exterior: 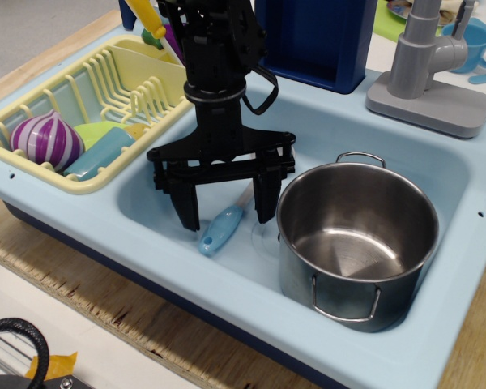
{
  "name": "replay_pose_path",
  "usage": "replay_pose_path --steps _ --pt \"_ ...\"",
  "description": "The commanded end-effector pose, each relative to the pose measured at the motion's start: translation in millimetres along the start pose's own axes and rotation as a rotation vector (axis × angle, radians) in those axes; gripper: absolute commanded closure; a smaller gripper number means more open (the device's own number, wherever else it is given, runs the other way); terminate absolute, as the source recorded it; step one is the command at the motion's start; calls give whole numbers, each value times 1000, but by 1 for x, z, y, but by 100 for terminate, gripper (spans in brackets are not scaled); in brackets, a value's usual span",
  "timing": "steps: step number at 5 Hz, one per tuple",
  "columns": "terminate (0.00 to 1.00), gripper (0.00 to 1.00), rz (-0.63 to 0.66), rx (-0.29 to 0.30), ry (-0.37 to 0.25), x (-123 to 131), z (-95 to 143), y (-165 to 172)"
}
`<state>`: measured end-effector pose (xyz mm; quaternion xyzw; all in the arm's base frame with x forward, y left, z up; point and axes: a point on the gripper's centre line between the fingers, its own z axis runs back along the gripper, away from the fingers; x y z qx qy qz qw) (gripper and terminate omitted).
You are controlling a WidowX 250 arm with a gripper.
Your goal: Put spoon in pot
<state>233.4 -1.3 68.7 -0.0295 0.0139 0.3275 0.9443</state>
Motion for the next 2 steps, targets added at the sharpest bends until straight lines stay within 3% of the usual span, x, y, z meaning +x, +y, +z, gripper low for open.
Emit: replay_pose_path --steps 1,2 --pt "0 0 19 -16 16 6 -8 3" --pt "0 0 23 -14 39 6 -18 4"
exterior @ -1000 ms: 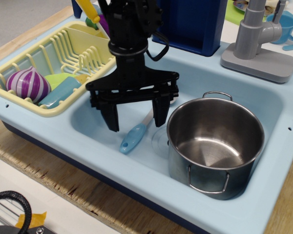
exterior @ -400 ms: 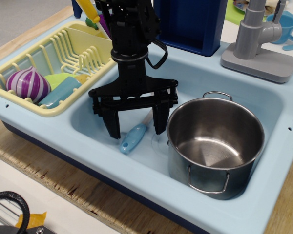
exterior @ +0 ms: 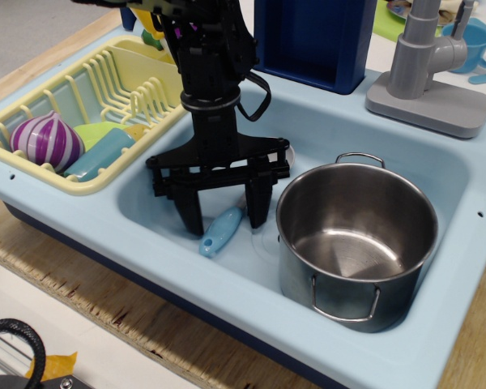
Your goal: Put spoon in pot
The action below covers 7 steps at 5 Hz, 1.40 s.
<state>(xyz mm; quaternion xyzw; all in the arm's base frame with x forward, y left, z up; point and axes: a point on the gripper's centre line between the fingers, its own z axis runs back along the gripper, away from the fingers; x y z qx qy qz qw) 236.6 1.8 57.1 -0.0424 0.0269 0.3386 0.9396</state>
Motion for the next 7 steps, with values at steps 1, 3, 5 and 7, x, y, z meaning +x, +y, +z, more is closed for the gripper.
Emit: replay_pose_path --steps 1,3,5,7 --pt "0 100 -14 12 41 2 -19 3" --pt "0 100 -50 38 -30 -1 13 -7" --pt "0 100 -70 76 -146 -6 63 -17" --pt "0 100 -85 66 -236 -7 93 -19"
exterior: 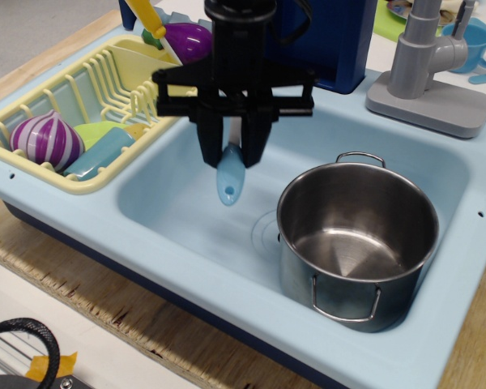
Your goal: Put spoon in pot
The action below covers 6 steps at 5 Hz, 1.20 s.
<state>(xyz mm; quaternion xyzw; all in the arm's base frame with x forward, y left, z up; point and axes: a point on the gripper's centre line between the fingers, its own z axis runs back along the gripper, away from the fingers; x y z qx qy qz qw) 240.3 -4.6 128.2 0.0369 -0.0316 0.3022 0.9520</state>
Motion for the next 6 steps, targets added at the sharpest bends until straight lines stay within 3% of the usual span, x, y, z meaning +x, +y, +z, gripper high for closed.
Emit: replay_pose_path --steps 1,3,5,6 --pt "0 100 -45 -75 -68 -13 36 -10" --pt "0 100 -404 -102 121 -63 62 -9" --pt "0 100 -636 -159 341 -89 51 -18" --pt "100 100 -699 -171 402 -89 45 -27"
